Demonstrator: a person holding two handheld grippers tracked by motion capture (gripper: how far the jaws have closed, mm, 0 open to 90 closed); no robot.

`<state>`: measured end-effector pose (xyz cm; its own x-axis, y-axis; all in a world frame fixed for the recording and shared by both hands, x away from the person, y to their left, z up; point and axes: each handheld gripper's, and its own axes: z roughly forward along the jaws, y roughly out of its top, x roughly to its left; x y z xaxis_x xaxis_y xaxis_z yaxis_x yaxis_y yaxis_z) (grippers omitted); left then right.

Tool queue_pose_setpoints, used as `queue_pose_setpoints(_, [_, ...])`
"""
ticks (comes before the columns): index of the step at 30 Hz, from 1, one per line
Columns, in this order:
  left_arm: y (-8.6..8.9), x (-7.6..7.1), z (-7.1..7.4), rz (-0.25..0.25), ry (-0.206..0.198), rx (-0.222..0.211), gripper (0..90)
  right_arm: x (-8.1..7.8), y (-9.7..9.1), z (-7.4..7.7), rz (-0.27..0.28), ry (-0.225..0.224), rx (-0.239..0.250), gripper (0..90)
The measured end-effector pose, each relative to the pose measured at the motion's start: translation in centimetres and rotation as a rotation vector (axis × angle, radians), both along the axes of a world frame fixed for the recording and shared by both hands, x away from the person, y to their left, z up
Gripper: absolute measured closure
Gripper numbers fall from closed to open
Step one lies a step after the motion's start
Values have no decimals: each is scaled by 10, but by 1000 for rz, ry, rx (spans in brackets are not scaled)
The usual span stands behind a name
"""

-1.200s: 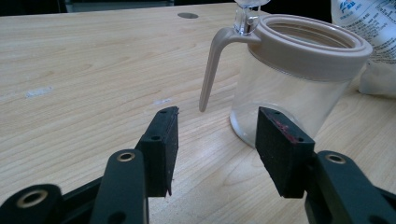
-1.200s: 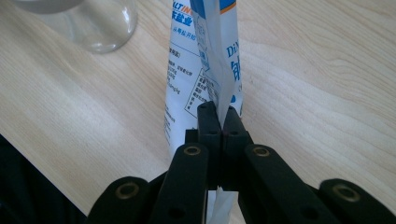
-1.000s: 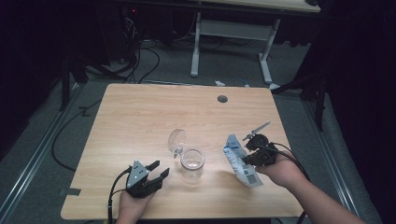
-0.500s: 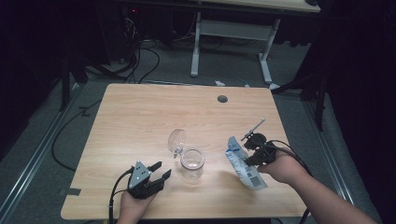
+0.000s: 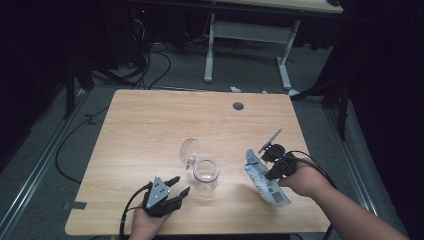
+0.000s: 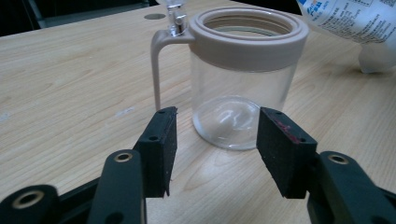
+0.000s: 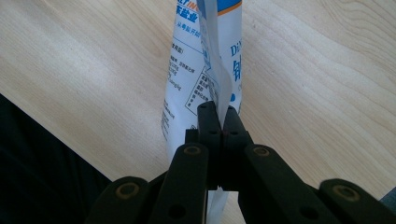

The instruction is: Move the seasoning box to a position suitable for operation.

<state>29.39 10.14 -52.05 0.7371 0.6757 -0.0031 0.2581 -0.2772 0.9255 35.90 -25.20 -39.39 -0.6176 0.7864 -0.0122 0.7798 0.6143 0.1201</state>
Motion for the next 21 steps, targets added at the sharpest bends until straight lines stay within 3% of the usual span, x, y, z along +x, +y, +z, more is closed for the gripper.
queue_pose_setpoints(5, [-6, -4, -1, -16, -15, 18, 476, -2, -2, 0, 0, 4, -6, 900])
queue_pose_setpoints(10, [-12, -8, -1, -52, -7, -19, 497, -5, -3, 3, -10, 0, -7, 900])
queue_pose_setpoints(21, [-27, -16, 0, -85, -27, -19, 480, -11, 2, 14, -29, -24, 5, 900])
